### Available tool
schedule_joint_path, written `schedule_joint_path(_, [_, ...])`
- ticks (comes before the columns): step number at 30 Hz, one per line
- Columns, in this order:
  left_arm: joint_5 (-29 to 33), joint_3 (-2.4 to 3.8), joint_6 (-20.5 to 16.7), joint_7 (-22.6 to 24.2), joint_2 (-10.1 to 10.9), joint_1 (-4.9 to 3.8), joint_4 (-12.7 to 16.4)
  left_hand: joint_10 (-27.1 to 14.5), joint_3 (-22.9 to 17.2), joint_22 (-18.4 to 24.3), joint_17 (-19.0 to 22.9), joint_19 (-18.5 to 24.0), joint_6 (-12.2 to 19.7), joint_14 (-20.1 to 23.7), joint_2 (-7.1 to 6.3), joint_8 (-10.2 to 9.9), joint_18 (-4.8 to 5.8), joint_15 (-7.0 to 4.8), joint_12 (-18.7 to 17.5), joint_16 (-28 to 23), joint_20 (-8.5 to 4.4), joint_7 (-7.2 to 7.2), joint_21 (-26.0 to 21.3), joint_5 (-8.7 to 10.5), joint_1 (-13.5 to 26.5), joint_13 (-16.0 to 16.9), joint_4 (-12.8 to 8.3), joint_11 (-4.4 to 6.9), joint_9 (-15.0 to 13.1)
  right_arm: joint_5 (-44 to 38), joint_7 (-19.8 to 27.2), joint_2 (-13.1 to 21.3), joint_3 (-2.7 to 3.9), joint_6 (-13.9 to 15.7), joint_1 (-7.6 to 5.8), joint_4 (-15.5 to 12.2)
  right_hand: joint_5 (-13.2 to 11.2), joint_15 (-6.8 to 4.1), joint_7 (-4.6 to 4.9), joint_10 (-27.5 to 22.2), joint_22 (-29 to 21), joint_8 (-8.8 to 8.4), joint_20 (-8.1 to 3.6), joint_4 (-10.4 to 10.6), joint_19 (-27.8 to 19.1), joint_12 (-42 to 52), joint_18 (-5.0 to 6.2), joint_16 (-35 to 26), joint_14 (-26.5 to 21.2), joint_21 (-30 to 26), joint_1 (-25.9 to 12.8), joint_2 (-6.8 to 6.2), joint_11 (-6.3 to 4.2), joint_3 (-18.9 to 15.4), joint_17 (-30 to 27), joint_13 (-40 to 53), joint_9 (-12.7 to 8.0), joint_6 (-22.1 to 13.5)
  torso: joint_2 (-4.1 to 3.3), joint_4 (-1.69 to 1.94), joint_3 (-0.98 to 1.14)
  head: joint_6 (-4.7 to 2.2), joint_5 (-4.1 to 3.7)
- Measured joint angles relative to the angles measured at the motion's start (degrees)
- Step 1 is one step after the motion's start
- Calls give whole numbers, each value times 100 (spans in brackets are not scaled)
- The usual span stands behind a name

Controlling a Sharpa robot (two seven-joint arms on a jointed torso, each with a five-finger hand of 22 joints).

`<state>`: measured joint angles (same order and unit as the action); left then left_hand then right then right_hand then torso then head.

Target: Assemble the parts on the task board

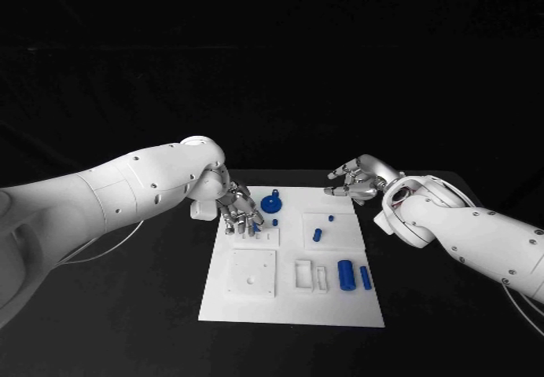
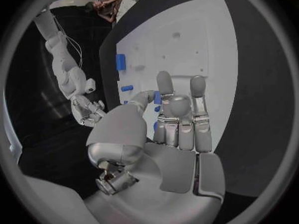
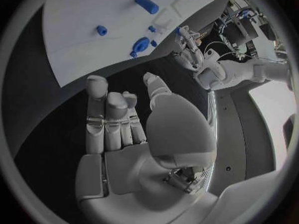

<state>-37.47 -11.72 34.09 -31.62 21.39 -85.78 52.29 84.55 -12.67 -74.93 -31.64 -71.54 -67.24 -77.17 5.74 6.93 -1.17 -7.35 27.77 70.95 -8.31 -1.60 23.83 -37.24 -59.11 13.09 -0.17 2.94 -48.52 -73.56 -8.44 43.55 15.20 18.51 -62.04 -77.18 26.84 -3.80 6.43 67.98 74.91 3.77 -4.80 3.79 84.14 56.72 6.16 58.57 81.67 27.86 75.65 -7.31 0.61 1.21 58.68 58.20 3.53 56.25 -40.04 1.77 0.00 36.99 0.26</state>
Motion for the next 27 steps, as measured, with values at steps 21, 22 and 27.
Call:
schedule_joint_path(21, [-35, -26, 420, -196, -390, 17, -566, 1, 33, 1, -9, 21, 0, 20, -10, -11, -6, 20, 0, 27, 21, 0, 65, 226, -27, 18, -98, 1, 16, 13, -2, -32, 0, 0, 0, -41, 0, 0, 0, 0, 0, 0, 0, 0, 0, 0, 0, 0, 0, 0, 0, 0, 0, 0, 0, 0, 0, 0, -3, 4, -1, 62, -48])
schedule_joint_path(22, [-49, -28, 420, -198, -398, 22, -571, 1, 34, 1, -14, 21, 0, 20, -9, -12, -7, 20, 0, 27, 21, 0, 66, 249, -56, 21, -107, 1, 19, 14, -3, -34, 0, 0, 0, -43, 0, 0, 0, 0, 0, 0, 0, 0, 0, 0, 0, 0, 0, 0, 0, 0, 0, 0, 0, 0, 0, 0, -3, 7, -3, 65, -53])
schedule_joint_path(27, [-135, -35, 414, -203, -441, 49, -586, 1, 50, 2, -48, 21, 0, 20, -15, -35, -7, 21, 0, 48, 21, 0, 66, 313, -92, 32, -125, 1, 29, 16, -3, -37, 0, 0, 0, -51, 0, 0, 0, 0, 0, 0, 0, 0, 0, 0, 0, 0, 0, 0, 0, 0, 0, 0, 0, 1, 0, 0, -1, 10, -5, 81, -62])
